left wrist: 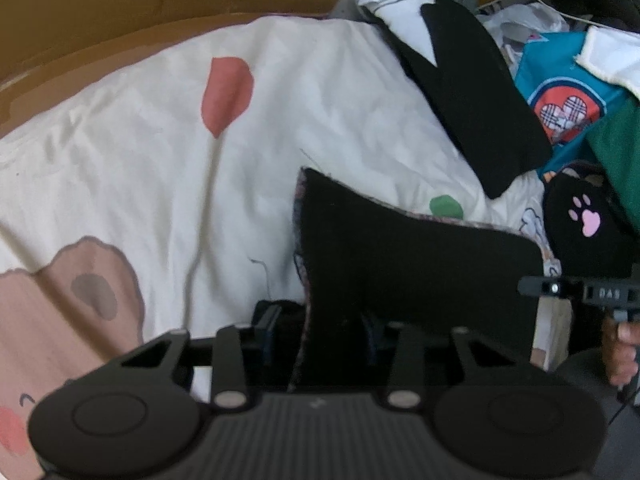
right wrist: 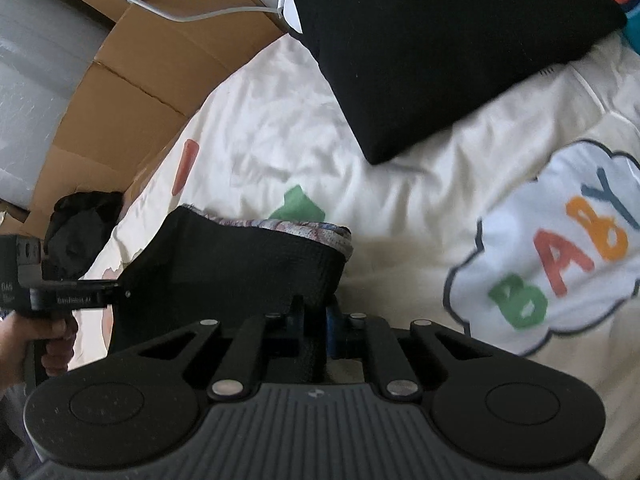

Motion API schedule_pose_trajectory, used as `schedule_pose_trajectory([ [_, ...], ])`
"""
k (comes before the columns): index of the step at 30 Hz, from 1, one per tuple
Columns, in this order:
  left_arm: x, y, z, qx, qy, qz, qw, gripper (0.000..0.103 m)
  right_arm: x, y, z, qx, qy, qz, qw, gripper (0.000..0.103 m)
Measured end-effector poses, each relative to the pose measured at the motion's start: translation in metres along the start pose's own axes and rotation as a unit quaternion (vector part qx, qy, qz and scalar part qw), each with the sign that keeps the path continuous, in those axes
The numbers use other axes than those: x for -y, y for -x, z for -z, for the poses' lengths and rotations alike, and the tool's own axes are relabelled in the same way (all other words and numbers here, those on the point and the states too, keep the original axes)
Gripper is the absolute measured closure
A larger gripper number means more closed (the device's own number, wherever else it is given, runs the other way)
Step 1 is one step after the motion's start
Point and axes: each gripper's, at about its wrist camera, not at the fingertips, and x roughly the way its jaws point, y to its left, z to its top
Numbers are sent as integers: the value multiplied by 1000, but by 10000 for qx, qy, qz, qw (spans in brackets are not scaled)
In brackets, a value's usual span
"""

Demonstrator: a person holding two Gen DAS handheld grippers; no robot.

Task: Fold clothes
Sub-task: 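Hold the folded black trousers' edge with both tools and lift it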

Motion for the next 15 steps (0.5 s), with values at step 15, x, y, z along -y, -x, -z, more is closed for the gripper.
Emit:
schedule_pose_trajectory([
  [15, 8, 1, -10, -52, 156, -367, 9992, 46, 11, -16, -18, -97, -251, 166, 9995, 67],
])
